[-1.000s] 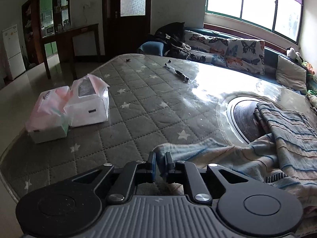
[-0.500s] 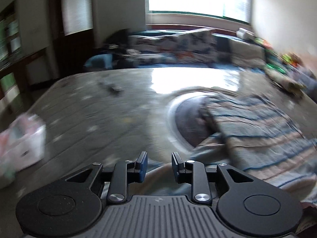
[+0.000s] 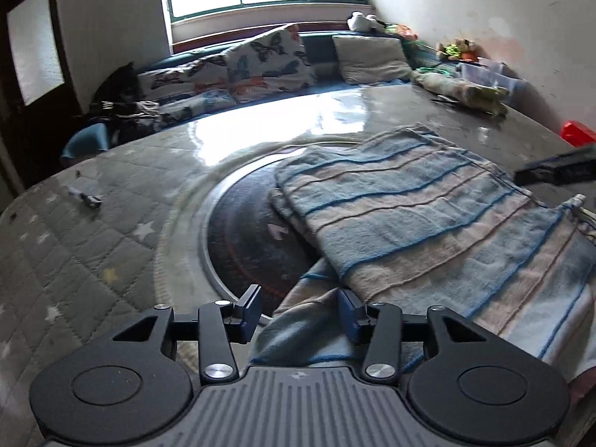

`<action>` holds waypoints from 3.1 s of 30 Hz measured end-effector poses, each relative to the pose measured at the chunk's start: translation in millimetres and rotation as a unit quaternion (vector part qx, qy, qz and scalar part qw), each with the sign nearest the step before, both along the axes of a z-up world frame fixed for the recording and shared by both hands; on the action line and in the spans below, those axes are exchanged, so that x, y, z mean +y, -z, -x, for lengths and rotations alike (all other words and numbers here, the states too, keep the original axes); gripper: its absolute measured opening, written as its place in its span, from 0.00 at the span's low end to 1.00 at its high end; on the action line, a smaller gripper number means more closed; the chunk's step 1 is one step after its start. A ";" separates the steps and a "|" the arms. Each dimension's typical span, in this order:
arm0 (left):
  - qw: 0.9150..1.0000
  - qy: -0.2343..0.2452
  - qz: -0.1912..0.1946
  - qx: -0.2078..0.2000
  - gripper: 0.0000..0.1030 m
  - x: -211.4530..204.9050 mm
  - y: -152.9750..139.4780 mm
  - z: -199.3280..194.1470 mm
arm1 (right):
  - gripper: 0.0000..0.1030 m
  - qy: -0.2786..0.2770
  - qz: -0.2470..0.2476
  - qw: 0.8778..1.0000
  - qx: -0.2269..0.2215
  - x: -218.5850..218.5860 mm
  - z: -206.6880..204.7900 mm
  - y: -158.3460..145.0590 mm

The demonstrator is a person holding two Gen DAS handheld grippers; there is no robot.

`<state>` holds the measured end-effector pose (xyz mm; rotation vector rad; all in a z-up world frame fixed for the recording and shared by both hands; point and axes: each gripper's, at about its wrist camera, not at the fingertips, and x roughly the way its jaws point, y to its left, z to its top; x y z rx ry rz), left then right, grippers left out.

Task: Fold clothes

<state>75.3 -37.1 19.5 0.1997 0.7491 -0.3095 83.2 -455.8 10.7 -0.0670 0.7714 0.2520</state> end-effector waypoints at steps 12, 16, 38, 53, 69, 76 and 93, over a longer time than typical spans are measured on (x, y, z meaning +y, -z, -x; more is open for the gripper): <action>0.999 -0.030 0.000 -0.034 0.05 4.1 -6.4 2.0 | 0.05 0.004 0.011 1.000 -0.006 18.2 -29.7 12.8; 0.996 -0.079 -0.012 -0.049 0.04 17.5 -11.7 7.3 | 0.05 0.028 0.023 0.999 -0.029 12.0 -20.1 9.5; 0.996 -0.086 0.006 -0.003 0.46 29.0 -22.6 -64.4 | 0.26 0.040 -0.002 0.999 -0.002 -15.1 -46.4 -4.7; 0.999 -0.033 0.003 0.017 0.31 9.9 11.3 -117.0 | 0.29 0.025 0.001 0.999 0.022 -10.6 -98.9 13.1; 0.984 -0.136 -0.039 -0.111 0.03 50.4 -27.7 -146.1 | 0.05 0.026 0.013 0.998 -0.053 14.5 -130.5 -11.9; 0.983 -0.164 -0.026 -0.081 0.09 69.7 -14.7 -162.7 | 0.19 0.038 0.021 0.999 -0.023 15.5 -164.7 11.0; 0.997 -0.074 0.018 -0.014 0.18 59.5 1.1 -66.8 | 0.48 -0.091 0.018 0.995 0.024 44.2 -62.3 9.4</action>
